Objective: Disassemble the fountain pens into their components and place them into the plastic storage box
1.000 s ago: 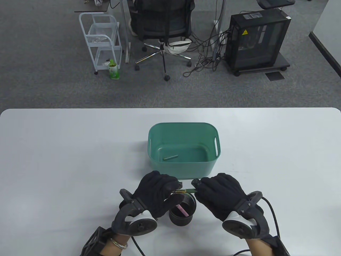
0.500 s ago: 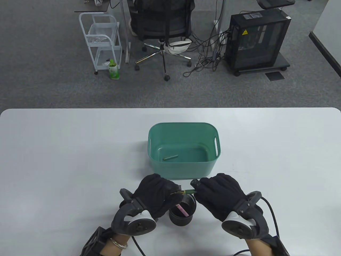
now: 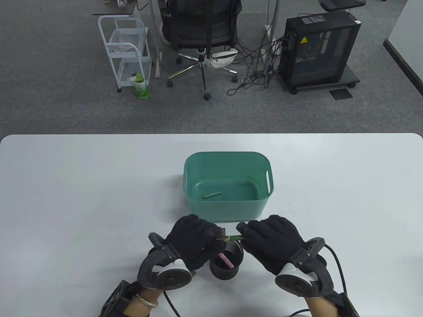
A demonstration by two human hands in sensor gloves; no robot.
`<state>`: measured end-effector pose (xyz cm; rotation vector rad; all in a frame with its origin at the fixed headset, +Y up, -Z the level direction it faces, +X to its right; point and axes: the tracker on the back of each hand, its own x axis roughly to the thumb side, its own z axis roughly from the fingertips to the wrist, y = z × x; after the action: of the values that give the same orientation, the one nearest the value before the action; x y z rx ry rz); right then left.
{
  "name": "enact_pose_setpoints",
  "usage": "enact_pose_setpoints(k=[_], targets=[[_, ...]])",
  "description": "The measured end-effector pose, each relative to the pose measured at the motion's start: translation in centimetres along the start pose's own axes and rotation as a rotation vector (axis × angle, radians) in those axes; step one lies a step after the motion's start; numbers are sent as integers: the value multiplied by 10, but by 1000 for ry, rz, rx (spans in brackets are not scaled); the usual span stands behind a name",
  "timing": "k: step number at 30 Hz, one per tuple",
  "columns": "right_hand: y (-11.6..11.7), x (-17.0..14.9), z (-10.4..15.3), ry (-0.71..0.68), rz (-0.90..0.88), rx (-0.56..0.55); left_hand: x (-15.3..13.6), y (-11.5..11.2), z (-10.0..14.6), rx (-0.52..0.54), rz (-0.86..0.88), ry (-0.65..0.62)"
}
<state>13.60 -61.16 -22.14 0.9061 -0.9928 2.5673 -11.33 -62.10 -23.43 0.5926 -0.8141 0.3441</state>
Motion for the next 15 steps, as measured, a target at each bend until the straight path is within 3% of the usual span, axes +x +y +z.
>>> enact_pose_setpoints(k=[15], targets=[[11, -11, 2, 30, -59, 32, 3, -4, 1, 2, -41, -13]])
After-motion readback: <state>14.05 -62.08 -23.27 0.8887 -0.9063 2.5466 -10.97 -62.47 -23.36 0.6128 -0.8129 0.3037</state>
